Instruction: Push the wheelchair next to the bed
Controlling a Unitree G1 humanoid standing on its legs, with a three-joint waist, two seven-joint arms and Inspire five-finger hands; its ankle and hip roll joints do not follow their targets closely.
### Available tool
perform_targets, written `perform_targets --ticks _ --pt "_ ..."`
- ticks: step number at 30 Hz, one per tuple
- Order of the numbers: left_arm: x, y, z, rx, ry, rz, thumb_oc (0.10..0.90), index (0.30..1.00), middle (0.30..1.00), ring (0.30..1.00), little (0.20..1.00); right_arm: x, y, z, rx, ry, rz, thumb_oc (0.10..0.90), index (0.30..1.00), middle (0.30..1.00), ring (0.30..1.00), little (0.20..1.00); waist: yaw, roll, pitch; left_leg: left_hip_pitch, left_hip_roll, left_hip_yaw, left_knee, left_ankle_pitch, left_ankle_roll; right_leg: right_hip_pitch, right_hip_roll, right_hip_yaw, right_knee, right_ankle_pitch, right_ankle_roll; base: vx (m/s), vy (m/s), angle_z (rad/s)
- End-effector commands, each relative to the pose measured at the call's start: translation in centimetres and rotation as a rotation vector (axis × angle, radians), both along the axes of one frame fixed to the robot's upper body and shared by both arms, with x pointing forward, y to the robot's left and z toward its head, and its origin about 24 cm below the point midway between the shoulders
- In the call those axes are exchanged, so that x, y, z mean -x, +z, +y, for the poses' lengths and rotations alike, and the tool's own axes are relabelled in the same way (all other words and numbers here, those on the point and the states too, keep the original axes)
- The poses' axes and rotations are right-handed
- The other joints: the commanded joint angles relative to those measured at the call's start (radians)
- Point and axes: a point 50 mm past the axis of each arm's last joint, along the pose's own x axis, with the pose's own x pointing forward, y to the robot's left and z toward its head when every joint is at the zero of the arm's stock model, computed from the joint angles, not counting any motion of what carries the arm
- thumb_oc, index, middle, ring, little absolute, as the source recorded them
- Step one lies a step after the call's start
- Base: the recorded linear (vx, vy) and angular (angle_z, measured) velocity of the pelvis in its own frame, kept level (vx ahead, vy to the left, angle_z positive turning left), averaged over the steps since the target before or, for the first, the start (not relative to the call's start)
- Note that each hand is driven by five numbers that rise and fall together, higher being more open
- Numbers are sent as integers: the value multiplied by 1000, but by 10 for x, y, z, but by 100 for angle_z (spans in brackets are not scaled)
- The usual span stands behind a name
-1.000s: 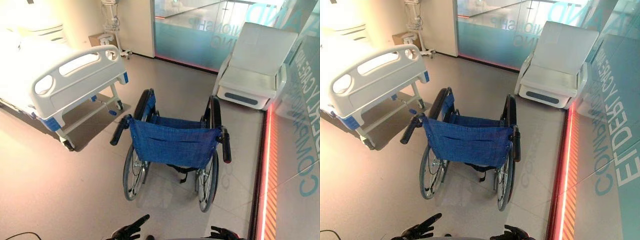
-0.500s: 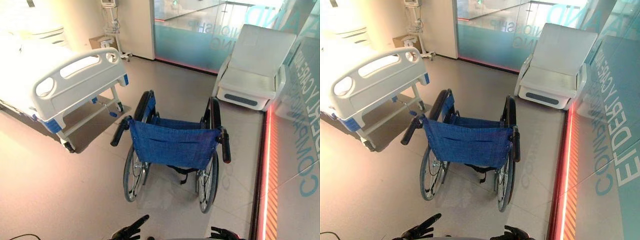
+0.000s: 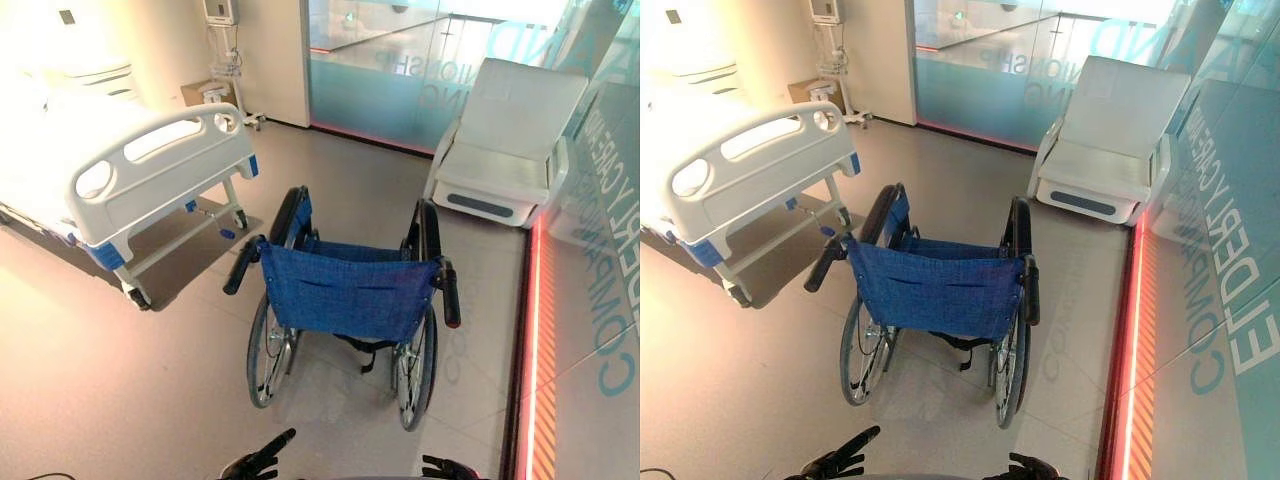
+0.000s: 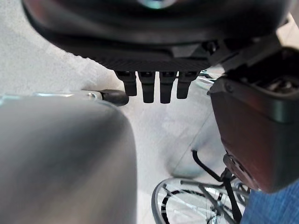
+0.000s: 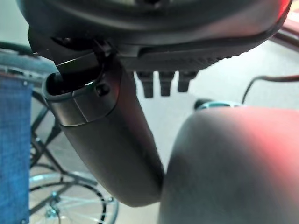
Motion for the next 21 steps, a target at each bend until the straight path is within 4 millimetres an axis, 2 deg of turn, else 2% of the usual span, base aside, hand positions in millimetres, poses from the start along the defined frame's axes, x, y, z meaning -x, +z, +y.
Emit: perform_targets --ticks 1,4,6,8,10,12,14,16,19,21 --pt "-53 27 38 -96 96 -195 800 900 900 900 900 -51 30 -56 134 -67 -160 800 900 900 900 900 5 9 47 65 -22 58 28 -107 -14 -71 -4 19 32 81 12 -36 0 1" --pt "-75 56 80 -221 68 -293 800 900 900 900 900 -56 51 -102 211 -166 -162 800 900 900 900 900 11 11 50 59 -19 58 23 -102 -15 -75 -6 17 25 89 15 -28 4 0" --pt "-86 72 96 -272 55 -345 800 900 900 900 900 -61 62 -119 238 -208 -186 800 900 900 900 900 12 12 51 59 -19 58 20 -100 -16 -76 -7 15 23 93 18 -11 6 2" --pt "-110 115 131 -363 72 -466 800 900 900 900 900 -76 93 -153 292 -289 -274 800 900 900 900 900 13 11 50 56 -19 58 14 -100 -17 -80 -12 11 18 99 25 -36 12 4" --pt "-122 138 144 -405 86 -530 800 900 900 900 900 -85 109 -165 320 -304 -329 800 900 900 900 900 12 11 50 51 -19 59 13 -99 -17 -85 -14 9 17 101 28 -44 9 1" --pt "-136 169 159 -442 88 -618 800 900 900 900 900 -101 134 -179 358 -324 -402 800 900 900 900 900 9 11 52 47 -20 59 12 -98 -17 -91 -14 11 17 103 29 -51 16 1" --pt "-151 205 170 -458 103 -728 800 900 900 900 900 -119 168 -193 420 -298 -494 800 900 900 900 900 6 11 54 43 -21 57 11 -99 -18 -95 -16 14 16 104 31 -41 27 1" --pt "-158 221 172 -460 100 -776 800 900 900 900 900 -129 184 -195 446 -278 -532 800 900 900 900 900 6 11 54 42 -22 55 11 -100 -19 -96 -16 14 16 104 32 0 0 0" --pt "-177 268 171 -450 74 -929 800 900 900 900 900 -159 236 -191 470 -243 -712 800 900 900 900 900 2 12 54 40 -21 53 11 -99 -23 -95 -19 15 14 104 34 0 0 0" --pt "-184 285 167 -438 61 -991 800 900 900 900 900 -170 254 -185 446 -231 -792 800 900 900 900 900 -1 13 52 40 -21 55 11 -101 -24 -94 -19 15 12 103 35 0 0 0"
